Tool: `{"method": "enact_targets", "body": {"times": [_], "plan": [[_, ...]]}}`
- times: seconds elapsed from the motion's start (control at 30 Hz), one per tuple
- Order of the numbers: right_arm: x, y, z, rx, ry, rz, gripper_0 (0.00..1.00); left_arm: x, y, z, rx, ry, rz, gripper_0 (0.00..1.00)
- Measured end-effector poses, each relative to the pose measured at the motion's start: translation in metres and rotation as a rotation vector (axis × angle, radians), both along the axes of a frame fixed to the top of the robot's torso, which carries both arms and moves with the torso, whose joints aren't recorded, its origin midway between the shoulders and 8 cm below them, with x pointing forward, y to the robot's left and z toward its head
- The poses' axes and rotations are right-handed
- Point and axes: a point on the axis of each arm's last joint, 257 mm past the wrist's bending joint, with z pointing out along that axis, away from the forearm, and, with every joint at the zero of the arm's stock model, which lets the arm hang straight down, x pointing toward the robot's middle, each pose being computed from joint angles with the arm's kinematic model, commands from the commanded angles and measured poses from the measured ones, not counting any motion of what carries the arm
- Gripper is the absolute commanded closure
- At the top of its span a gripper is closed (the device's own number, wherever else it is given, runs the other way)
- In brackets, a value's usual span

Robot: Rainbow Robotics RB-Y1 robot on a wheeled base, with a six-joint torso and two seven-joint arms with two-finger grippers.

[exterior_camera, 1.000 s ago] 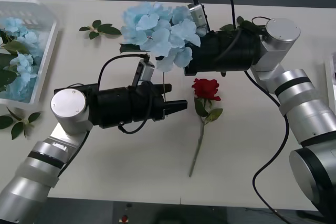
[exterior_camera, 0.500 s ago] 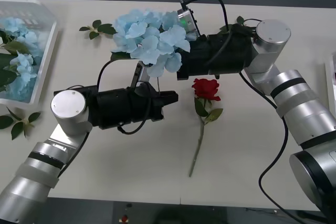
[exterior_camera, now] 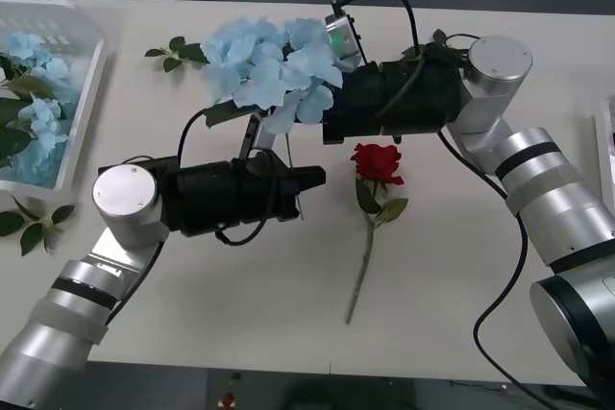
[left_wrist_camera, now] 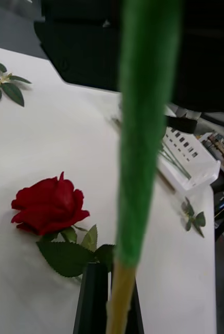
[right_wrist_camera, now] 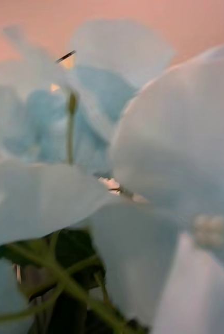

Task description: Put the red flowers into the right box and the blue flowers into the left box

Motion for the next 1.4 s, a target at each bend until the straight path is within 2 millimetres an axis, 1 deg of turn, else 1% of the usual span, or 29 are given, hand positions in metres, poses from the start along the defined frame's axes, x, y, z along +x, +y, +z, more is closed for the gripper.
{"method": "enact_targets", "body": {"times": [0.1,0.2,0.27,0.37,0.47,0.57,0.67,0.8,0.87,0.93,1.0,1.03,1.07,1.1,1.17,1.27,1.33,1.4], "plan": [[0.003,-0.003,0.004,0.01,-0.003,-0.011,0.11,0.0,0.006,0.01,-0.046,0.017,-0.002,1.0],[0.009,-0.009,0.011,0.028,-0.008,-0.029,0.1,0.003,0.026,0.012,-0.045,0.026,0.008,1.0],[0.012,-0.012,0.014,0.035,-0.01,-0.037,0.09,0.006,0.047,0.01,-0.017,0.025,0.019,1.0],[0.011,-0.016,0.016,0.039,-0.008,-0.036,0.09,0.01,0.093,0.005,0.082,0.006,0.028,1.0],[0.009,-0.02,0.013,0.023,-0.009,-0.026,0.09,0.015,0.154,0.011,0.194,-0.017,0.042,1.0],[0.011,-0.027,0.01,0.005,-0.012,-0.032,0.09,0.019,0.219,0.024,0.325,-0.045,0.07,1.0],[0.013,-0.038,0.007,-0.017,-0.017,-0.036,0.09,0.019,0.287,0.036,0.508,-0.063,0.097,1.0],[0.006,-0.055,-0.003,-0.063,-0.002,-0.013,0.09,0.016,0.375,0.059,0.77,-0.074,0.152,1.0],[0.001,-0.063,-0.014,-0.096,0.022,0.001,0.09,0.019,0.421,0.071,0.889,-0.071,0.209,1.0],[-0.002,-0.072,-0.033,-0.16,0.057,-0.005,0.09,0.022,0.462,0.082,0.955,-0.057,0.285,1.0],[-0.004,-0.081,-0.052,-0.228,0.133,-0.023,0.09,0.029,0.502,0.086,1.012,-0.038,0.373,1.0],[-0.005,-0.085,-0.059,-0.254,0.193,-0.039,0.09,0.033,0.523,0.086,1.043,-0.027,0.423,0.99],[-0.004,-0.089,-0.063,-0.272,0.264,-0.061,0.09,0.038,0.538,0.085,1.055,-0.018,0.467,1.0],[-0.003,-0.091,-0.066,-0.284,0.32,-0.082,0.09,0.045,0.547,0.085,1.046,-0.017,0.508,1.0],[0.002,-0.092,-0.067,-0.29,0.387,-0.13,0.09,0.059,0.559,0.08,1.008,-0.009,0.576,1.0],[0.009,-0.089,-0.066,-0.304,0.383,-0.182,0.09,0.073,0.565,0.065,0.945,0.025,0.637,1.0],[0.013,-0.089,-0.076,-0.363,0.375,-0.24,0.09,0.081,0.567,0.055,0.895,0.05,0.676,1.0],[0.011,-0.089,-0.088,-0.432,0.415,-0.3,0.09,0.088,0.57,0.047,0.851,0.074,0.711,1.0]]}}
